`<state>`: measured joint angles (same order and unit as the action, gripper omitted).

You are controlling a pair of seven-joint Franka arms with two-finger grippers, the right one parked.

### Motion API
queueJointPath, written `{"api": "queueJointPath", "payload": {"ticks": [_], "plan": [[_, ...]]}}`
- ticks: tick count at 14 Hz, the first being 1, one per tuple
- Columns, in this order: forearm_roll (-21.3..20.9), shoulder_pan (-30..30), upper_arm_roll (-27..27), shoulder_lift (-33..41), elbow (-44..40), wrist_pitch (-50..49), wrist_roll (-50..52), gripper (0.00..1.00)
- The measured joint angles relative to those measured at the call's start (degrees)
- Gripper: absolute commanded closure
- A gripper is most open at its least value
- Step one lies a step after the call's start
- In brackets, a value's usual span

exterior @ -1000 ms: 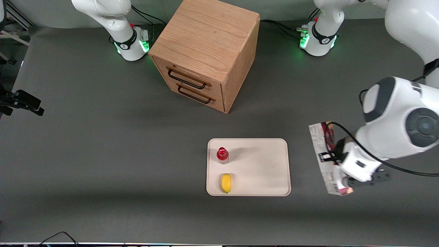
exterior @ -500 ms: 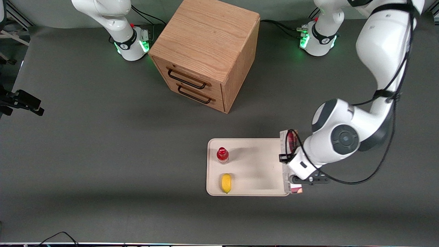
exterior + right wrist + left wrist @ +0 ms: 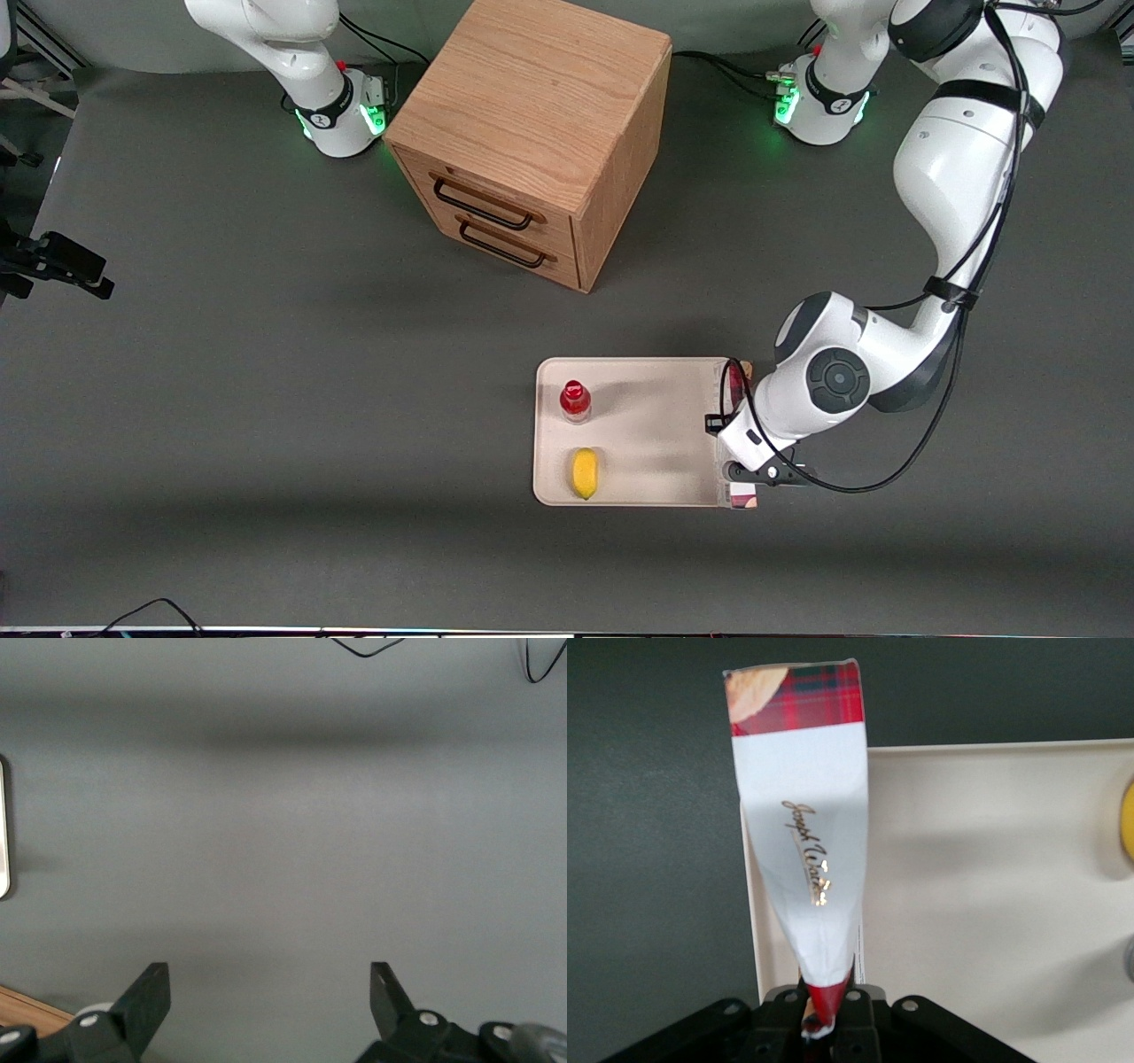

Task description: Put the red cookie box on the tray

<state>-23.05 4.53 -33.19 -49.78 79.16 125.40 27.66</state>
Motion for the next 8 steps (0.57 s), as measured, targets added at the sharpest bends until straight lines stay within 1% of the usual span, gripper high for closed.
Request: {"api": "queueJointPath", "payload": {"ticks": [2, 3, 4, 5, 8], "plan": [[-0.4, 0.0, 0.0, -1.4, 0.2, 1.1, 0.0, 0.98], [-0.6, 0.0, 0.0, -2.0, 0.4, 1.4, 0.0, 0.79], [-0.7, 0.0, 0.0, -2.4, 0.5, 1.4, 0.0, 0.23], [-1.0, 0.0, 0.0, -2.6, 0.5, 1.4, -0.1, 0.00], [-2.2, 0.2, 0.2, -2.7, 0.5, 1.5, -0.1, 0.00]]}}
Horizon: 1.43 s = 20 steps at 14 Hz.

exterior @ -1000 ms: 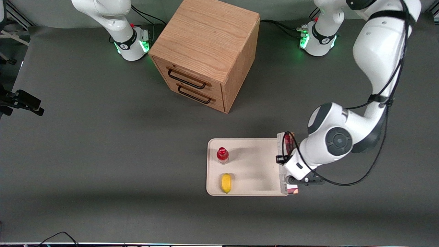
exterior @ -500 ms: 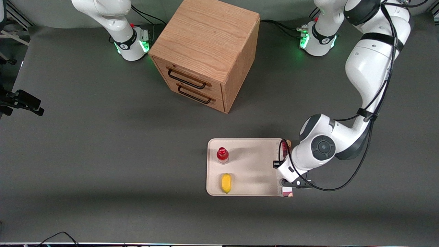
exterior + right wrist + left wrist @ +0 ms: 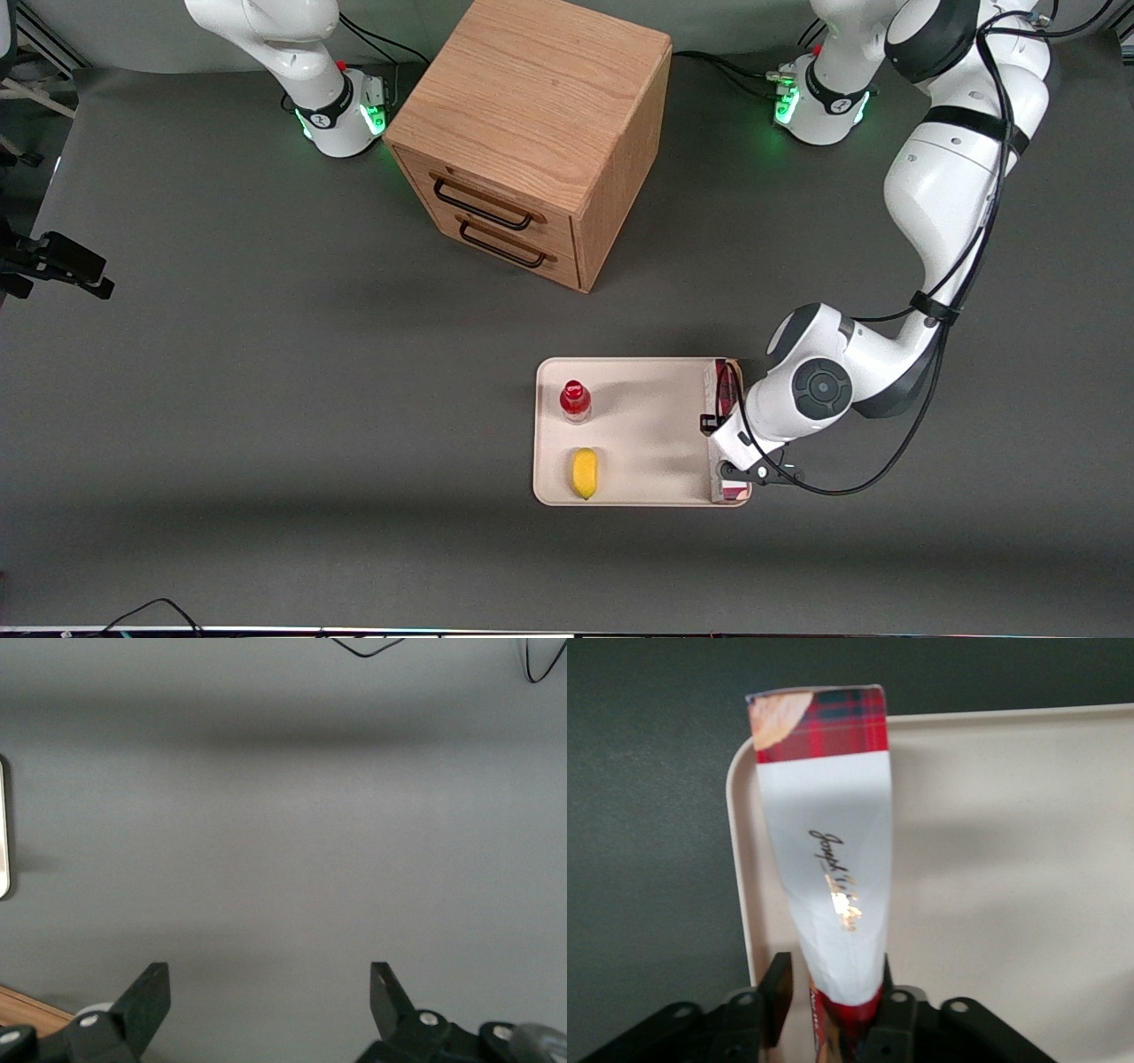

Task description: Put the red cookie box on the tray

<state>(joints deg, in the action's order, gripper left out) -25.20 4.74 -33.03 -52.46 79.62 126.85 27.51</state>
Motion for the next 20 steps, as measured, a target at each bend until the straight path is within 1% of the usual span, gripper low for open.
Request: {"api": "queueJointPath", "payload": {"ticks": [3, 4, 8, 9, 11, 13, 16, 18, 20], "plan": [[-0.4, 0.3, 0.0, 0.2, -0.4, -0.4, 0.0, 0.00], [-0.4, 0.5, 0.0, 0.7, -0.8, -2.1, 0.0, 0.00], [0.1, 1.9, -1.4, 6.6, -5.0, -19.4, -0.7, 0.00], [0.6, 2.4, -1.8, 8.5, -6.2, -23.1, -1.4, 0.00], [4.1, 3.1, -1.8, 13.3, -7.8, -29.2, -4.4, 0.00], [6.5, 4.3, -1.0, 19.0, -8.5, -36.6, -9.4, 0.00], [10.1, 5.0, 2.9, 26.7, -11.0, -47.6, -18.4, 0.00], [13.7, 5.0, 7.6, 31.6, -12.5, -53.9, -24.1, 0.00], [16.4, 4.9, 12.8, 37.2, -12.0, -57.9, -29.0, 0.00]]}}
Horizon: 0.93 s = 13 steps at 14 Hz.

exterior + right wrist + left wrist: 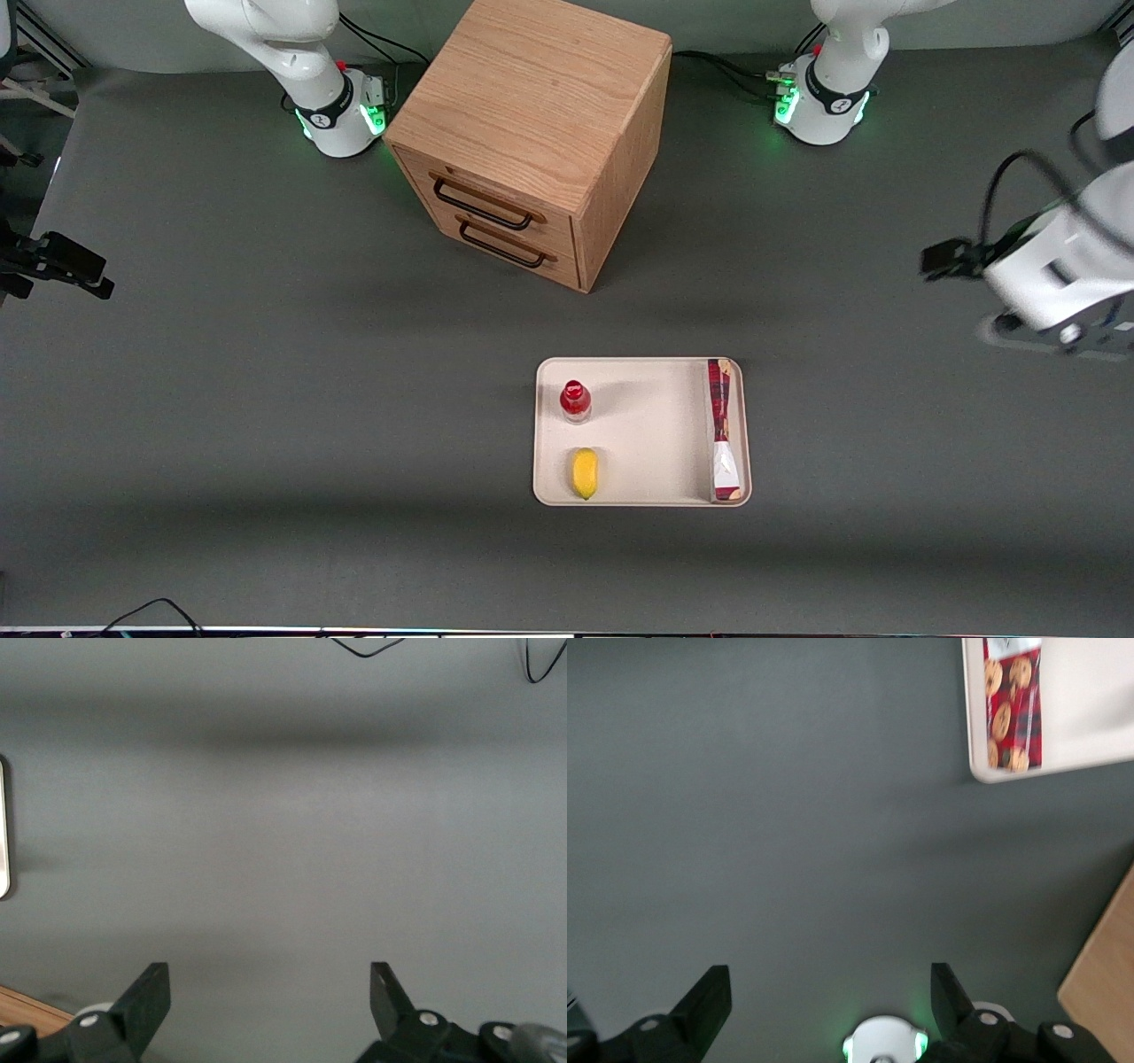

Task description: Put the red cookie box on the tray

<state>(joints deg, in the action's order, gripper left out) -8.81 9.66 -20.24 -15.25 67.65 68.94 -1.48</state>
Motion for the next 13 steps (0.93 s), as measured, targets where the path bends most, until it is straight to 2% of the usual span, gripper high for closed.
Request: {"api": "queueJointPath", "payload": {"ticks": [2, 6, 8, 13], "plan": [[1.6, -1.1, 4.0, 6.5, 4.1, -1.4, -2.2, 0.00], [3.5, -10.9, 14.4, 19.0, 18.5, 0.8, -2.9, 0.00], [3.5, -14.1, 16.8, 20.9, 21.3, 1.6, -2.9, 0.00], [4.6, -14.9, 17.9, 20.0, 20.5, 2.7, -2.9, 0.00]]}}
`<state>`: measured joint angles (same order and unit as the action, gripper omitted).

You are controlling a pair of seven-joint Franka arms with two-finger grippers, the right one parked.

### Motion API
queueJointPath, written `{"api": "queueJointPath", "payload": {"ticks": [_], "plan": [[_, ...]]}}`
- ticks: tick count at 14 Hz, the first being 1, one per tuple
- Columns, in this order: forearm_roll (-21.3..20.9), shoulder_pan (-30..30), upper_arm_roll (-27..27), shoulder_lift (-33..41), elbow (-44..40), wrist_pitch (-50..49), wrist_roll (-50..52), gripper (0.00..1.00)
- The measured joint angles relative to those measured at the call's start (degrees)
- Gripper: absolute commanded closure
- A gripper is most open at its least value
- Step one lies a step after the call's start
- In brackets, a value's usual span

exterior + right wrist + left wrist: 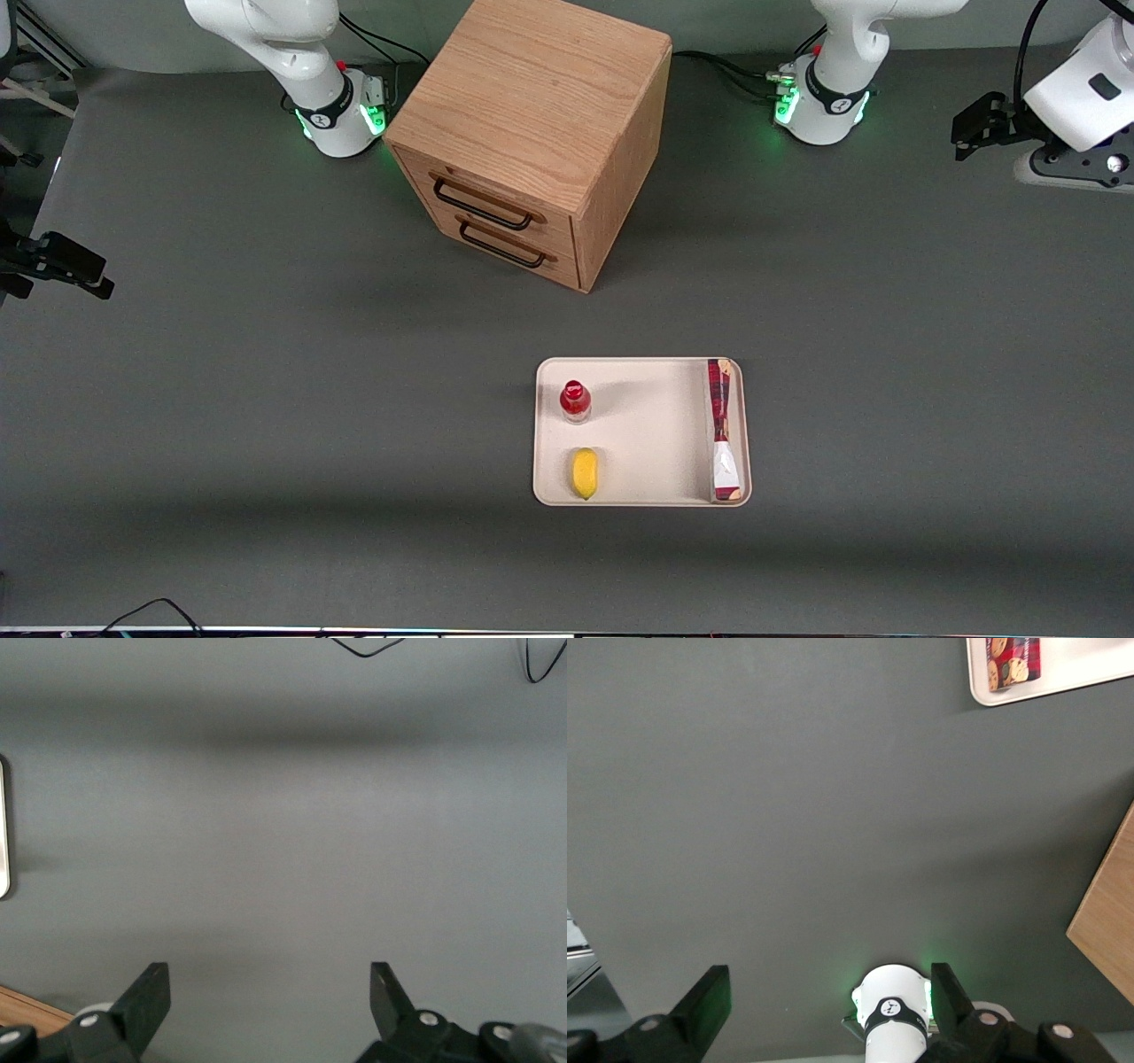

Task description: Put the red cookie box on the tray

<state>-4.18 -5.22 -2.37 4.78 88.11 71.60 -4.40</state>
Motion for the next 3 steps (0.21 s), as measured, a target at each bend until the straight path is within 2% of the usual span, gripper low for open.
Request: {"api": "queueJointPath", "payload": {"ticks": [3], "plan": [[3.1, 0.0, 1.5, -0.3, -0.3, -0.9, -0.1, 0.00]]}}
